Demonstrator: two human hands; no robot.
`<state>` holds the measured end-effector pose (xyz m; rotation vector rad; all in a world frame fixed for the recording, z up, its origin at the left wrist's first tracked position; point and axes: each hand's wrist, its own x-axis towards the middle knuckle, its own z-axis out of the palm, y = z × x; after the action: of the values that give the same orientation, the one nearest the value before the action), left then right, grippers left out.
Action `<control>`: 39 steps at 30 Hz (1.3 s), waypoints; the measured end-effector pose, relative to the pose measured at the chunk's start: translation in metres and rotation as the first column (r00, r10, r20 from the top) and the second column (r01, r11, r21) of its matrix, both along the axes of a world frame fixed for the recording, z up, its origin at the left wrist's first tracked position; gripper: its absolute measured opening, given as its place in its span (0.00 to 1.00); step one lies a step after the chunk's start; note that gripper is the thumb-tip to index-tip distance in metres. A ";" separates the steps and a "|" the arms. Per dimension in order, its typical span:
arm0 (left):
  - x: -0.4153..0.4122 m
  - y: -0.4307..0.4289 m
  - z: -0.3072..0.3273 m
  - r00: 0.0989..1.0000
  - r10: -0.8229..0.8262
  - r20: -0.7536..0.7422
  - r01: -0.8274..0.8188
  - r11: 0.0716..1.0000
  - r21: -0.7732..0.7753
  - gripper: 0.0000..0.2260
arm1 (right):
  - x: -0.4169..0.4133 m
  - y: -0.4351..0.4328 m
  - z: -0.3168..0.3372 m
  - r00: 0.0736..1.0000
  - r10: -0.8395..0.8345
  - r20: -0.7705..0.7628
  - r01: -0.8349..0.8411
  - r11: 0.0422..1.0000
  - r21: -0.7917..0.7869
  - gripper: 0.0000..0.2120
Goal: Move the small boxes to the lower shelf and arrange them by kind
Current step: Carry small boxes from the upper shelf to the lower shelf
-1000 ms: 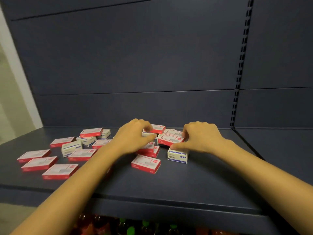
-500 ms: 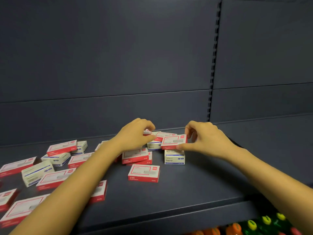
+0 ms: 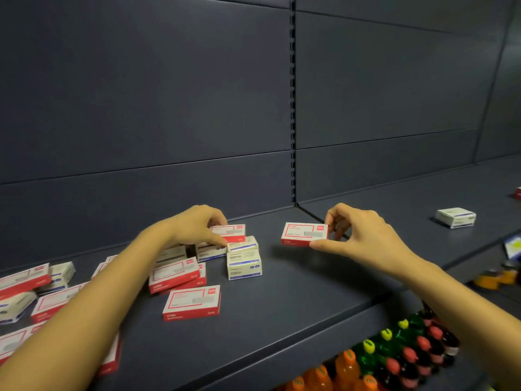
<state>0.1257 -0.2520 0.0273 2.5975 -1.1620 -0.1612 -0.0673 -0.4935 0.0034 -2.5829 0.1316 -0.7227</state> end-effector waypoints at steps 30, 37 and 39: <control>-0.199 -0.346 0.029 0.947 -0.224 0.231 0.280 0.928 -0.247 0.18 | -0.200 -0.323 -0.002 0.987 -0.144 0.069 0.130 0.976 0.175 0.18; -0.224 -0.435 0.021 0.933 -0.255 0.254 0.309 0.929 -0.204 0.18 | -0.230 -0.405 -0.006 0.975 -0.218 0.036 0.210 0.966 0.152 0.16; -0.224 -0.459 0.020 0.929 -0.264 0.259 0.318 0.929 -0.192 0.18 | -0.232 -0.426 -0.008 0.972 -0.231 0.038 0.223 0.962 0.155 0.16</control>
<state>-0.0986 -0.7112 0.0475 2.2710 -1.5474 0.2089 -0.2991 -0.9198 -0.0051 -2.4251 0.4542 -0.8324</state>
